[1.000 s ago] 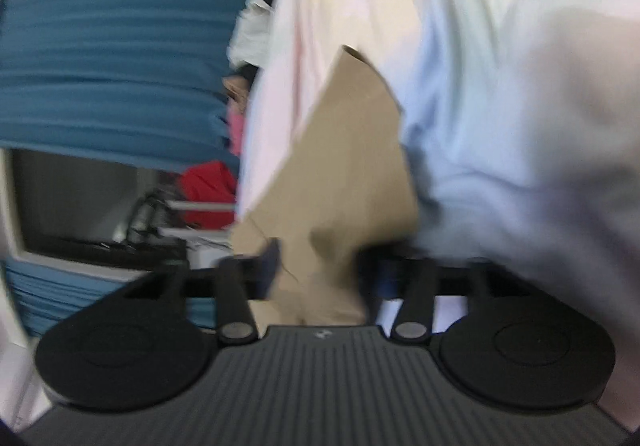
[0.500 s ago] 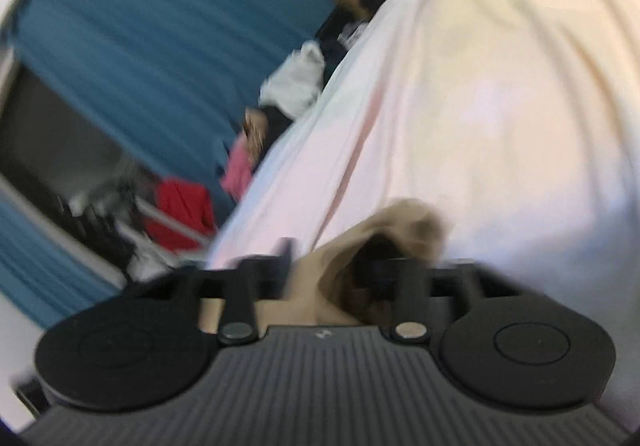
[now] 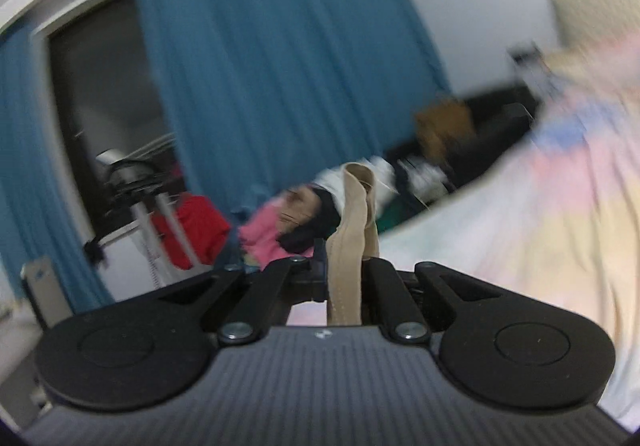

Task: Fold clothes

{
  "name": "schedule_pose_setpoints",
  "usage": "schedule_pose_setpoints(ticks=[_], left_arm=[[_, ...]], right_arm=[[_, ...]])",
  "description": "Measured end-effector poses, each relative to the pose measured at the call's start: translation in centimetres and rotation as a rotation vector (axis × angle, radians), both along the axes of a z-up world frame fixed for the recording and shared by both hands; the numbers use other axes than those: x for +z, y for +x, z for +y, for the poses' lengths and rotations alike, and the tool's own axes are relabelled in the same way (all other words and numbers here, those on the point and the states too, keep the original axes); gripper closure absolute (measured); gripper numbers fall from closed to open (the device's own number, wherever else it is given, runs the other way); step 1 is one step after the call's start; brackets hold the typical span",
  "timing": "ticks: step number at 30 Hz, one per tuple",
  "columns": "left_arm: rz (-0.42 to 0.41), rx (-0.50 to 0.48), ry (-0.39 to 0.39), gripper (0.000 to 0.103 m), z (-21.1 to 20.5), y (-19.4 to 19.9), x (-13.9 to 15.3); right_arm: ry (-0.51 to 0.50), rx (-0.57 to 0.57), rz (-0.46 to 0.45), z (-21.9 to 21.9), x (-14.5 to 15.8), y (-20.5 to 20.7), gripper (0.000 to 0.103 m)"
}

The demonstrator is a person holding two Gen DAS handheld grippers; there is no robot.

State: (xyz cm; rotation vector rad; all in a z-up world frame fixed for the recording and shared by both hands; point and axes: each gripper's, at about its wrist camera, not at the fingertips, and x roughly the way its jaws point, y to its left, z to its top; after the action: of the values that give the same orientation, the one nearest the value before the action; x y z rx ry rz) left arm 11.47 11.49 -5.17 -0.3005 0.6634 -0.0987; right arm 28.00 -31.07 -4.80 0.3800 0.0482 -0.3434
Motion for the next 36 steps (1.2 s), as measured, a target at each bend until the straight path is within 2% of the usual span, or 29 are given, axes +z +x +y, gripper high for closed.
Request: schedule_pose_setpoints(ticks=[5,10,14,16,17,18,19,20,21,25,28,32,36], left_arm=[[-0.018,0.026,0.083,0.000,1.0,-0.6,0.2],[-0.024,0.071,0.128,0.000,2.1,-0.4,-0.3],[0.016,0.095,0.108,0.000,3.4,0.5,-1.6],[0.026,0.099,0.097,0.000,3.7,1.0,-2.2],[0.027,0.098,0.096,0.000,3.8,1.2,-2.4],[0.025,0.094,0.095,0.000,3.8,1.4,-2.7],[0.024,0.091,0.097,0.000,3.7,1.6,-2.8],[0.025,0.091,0.101,0.000,3.6,1.8,-3.0],[0.024,0.089,0.103,0.000,3.5,2.0,-3.2],[0.024,0.067,0.106,0.000,2.9,2.3,-3.4],[0.009,0.054,0.117,0.000,2.3,1.9,-3.2],[-0.005,0.034,0.124,0.000,1.5,0.6,-2.5],[-0.025,-0.004,0.132,0.000,0.4,-1.4,-1.5]], right_arm=[[-0.236,0.147,-0.001,10.4,1.8,1.2,0.098],[-0.294,0.287,0.154,18.0,-2.3,4.3,0.098],[-0.328,0.345,0.267,21.0,-5.5,7.3,0.097],[-0.300,0.390,0.330,21.5,-7.0,8.6,0.095],[-0.262,0.423,0.369,21.3,-7.6,9.1,0.089],[-0.227,0.454,0.401,21.0,-8.1,9.8,0.079],[-0.199,0.479,0.413,21.2,-8.3,10.0,0.053],[-0.183,0.494,0.402,21.3,-8.4,9.2,0.034],[-0.164,0.508,0.390,21.3,-8.4,8.4,0.030],[-0.078,0.546,0.338,19.9,-5.8,5.2,0.030],[-0.059,0.544,0.291,18.2,-3.2,1.3,0.030],[-0.048,0.534,0.253,15.0,-0.2,-6.7,0.030],[-0.035,0.513,0.227,11.5,1.4,-15.2,0.030]])
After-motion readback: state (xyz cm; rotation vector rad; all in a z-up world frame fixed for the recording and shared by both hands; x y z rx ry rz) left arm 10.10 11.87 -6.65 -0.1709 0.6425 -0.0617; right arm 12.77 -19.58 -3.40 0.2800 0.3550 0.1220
